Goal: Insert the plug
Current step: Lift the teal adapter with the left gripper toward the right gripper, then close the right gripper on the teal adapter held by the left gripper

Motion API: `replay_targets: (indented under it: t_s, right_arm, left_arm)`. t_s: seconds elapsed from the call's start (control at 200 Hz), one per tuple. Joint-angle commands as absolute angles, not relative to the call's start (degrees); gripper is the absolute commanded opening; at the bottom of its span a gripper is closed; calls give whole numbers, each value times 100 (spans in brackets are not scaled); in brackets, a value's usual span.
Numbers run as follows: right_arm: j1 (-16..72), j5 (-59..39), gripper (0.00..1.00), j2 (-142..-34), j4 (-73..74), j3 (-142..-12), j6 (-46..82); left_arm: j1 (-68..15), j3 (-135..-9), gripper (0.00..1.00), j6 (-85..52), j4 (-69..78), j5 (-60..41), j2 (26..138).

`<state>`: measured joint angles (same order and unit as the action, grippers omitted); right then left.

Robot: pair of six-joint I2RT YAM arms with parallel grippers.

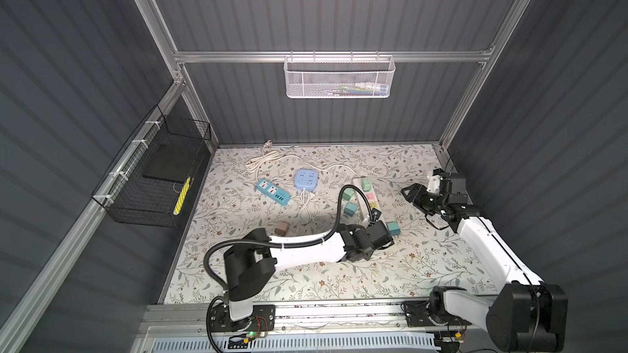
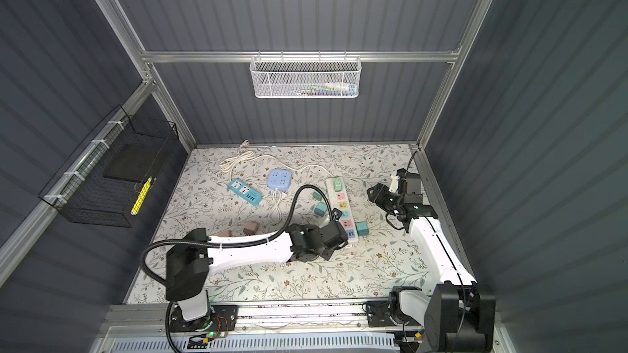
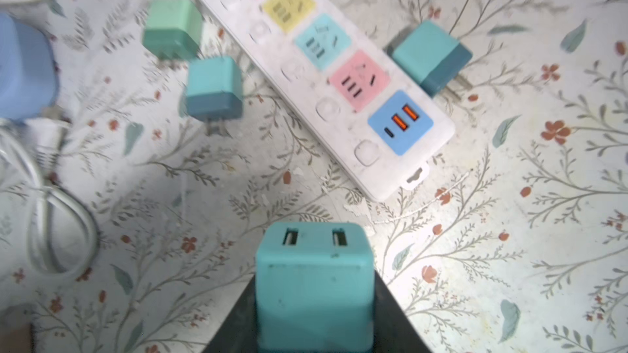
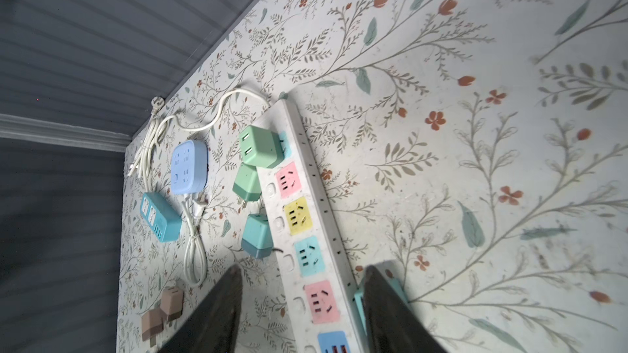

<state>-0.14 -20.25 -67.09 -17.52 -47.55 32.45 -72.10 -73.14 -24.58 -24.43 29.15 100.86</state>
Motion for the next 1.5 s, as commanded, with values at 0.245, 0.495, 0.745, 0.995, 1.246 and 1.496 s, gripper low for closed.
replay_targets:
  t_s: [0.245, 0.495, 0.745, 0.995, 1.246, 1.496]
  right_arm:
    - [1031, -2163, 56, -6750, -2193, -5483, 2620]
    - [1615, -3520, 53, -6942, -1757, -5290, 2272]
    - [1975, -3759, 52, -6901, -1829, -5239, 1840]
    - [2178, -3788, 49, -7145, -1872, -5321, 1838]
    - [2317, -3983, 46, -7597, -1565, -5333, 1870]
    - [2389, -4129, 40, -7798, -1435, -5344, 1933]
  left_arm:
    - [-6409, -4941, 22, 142, 2346, 2921, 8796]
    - [-5945, -4529, 20, 776, 2999, 2064, 8801]
    - [-5635, -4357, 23, 749, 3132, 984, 8776]
    - [-5624, -4358, 23, 824, 3102, 805, 8654]
    - [-5624, -4417, 23, 888, 2972, 799, 8556]
    - [-5624, -4382, 23, 892, 2888, 809, 8469]
